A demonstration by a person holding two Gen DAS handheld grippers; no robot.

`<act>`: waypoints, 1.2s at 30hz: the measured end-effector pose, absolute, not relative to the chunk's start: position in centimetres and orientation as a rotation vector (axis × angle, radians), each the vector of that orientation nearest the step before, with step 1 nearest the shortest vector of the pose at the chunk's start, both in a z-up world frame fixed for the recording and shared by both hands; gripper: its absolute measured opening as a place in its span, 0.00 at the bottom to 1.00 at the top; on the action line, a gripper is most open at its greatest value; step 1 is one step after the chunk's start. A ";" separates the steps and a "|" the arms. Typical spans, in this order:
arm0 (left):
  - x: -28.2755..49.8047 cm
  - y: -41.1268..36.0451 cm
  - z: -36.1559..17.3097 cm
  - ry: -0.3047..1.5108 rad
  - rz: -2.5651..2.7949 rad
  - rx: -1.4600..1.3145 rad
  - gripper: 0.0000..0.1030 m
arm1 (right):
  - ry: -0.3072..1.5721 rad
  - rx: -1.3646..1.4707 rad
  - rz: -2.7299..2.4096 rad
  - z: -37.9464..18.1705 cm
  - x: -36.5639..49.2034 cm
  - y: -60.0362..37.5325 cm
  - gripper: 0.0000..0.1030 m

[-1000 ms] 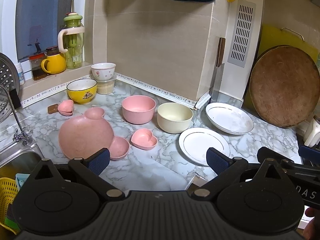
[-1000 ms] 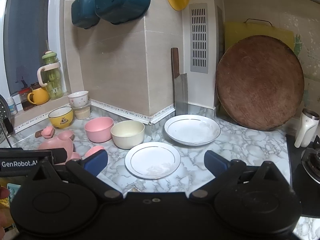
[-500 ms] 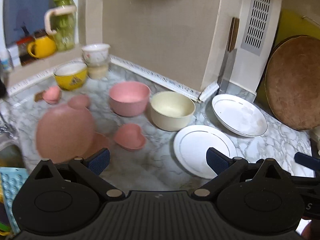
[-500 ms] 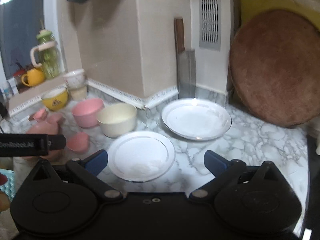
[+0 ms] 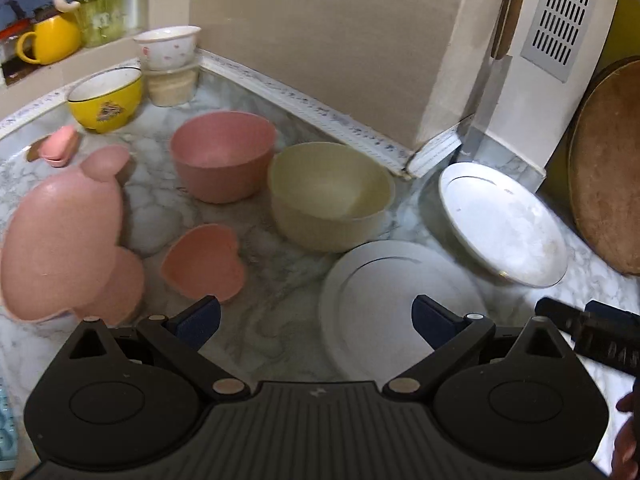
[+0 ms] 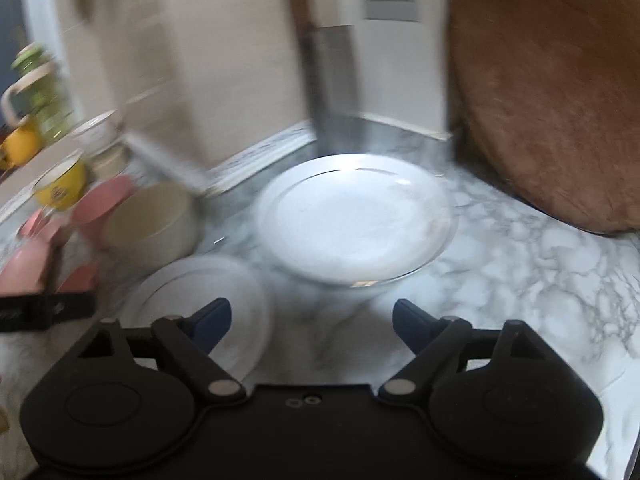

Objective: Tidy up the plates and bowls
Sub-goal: 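Reach both grippers to the white plate by the wall and close on its rim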

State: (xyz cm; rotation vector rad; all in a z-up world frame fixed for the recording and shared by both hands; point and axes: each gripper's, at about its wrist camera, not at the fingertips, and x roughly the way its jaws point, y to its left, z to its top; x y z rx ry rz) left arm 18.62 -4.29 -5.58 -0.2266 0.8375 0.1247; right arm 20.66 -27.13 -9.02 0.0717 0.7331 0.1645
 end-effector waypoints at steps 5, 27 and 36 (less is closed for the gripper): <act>22.3 -7.9 -4.6 0.802 0.056 -0.161 0.99 | 0.722 0.054 0.101 -8.4 24.5 -30.8 0.80; 34.4 -13.4 -8.5 0.944 0.019 -0.217 0.39 | 0.843 -0.013 0.181 -10.8 37.1 -35.0 0.34; 35.3 -13.2 -9.1 0.963 0.014 -0.236 0.18 | 0.891 0.059 0.232 -11.4 38.4 -35.6 0.09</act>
